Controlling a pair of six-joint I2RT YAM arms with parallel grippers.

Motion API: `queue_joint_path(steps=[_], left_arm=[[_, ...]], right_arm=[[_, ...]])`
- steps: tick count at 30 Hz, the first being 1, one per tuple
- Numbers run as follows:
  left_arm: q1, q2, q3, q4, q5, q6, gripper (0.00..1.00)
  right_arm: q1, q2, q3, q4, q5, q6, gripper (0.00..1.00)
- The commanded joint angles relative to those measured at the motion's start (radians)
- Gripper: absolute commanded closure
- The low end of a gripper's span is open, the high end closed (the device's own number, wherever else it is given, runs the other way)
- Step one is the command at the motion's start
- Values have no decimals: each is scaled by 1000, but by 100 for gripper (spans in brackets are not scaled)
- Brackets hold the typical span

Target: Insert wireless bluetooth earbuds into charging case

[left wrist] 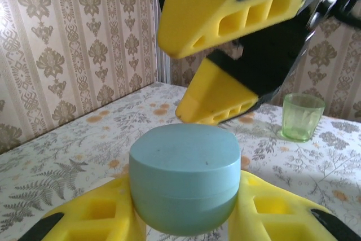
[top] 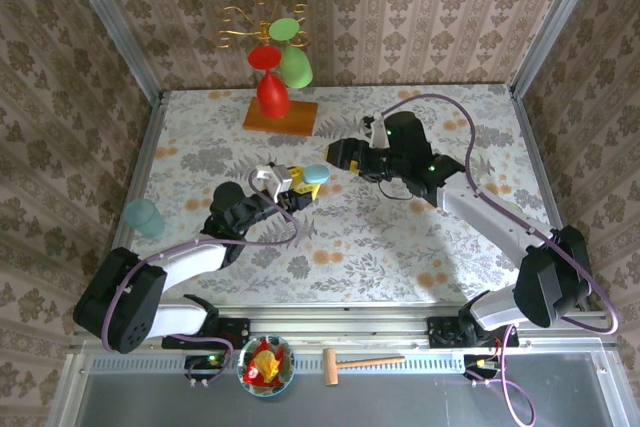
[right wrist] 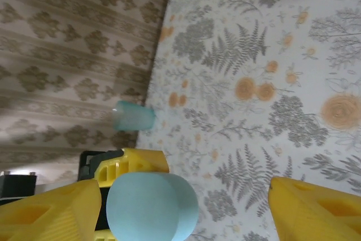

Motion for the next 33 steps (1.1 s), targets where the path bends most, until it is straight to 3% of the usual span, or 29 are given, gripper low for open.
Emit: queue_joint_path(steps=[1, 6, 11, 16, 20, 22, 25, 27, 33], left_arm=[[3, 24, 36, 144, -21, -85, 68], [1, 65, 51, 215, -45, -114, 68], [1, 90, 59, 221, -43, -89, 68], [1, 68, 50, 206, -40, -67, 68], [1, 66, 48, 185, -38, -49, 67], [1, 62, 46, 166, -39, -30, 60], [4, 37, 32, 103, -51, 20, 30], [7, 4, 21, 15, -59, 70, 18], [0, -127, 21, -392, -110, 259, 2]], right_arm=[[-8, 5, -100, 392, -171, 326, 22], [9, 85, -189, 716, -258, 545, 26], [35, 163, -212, 967, -286, 697, 39], [32, 168, -219, 957, -280, 698, 62], [25, 165, -218, 935, -276, 688, 73], [15, 159, -221, 916, -269, 670, 74], [-12, 136, -230, 812, -247, 587, 74], [-38, 119, -227, 697, -218, 495, 74], [-104, 157, -165, 362, -67, 222, 75]])
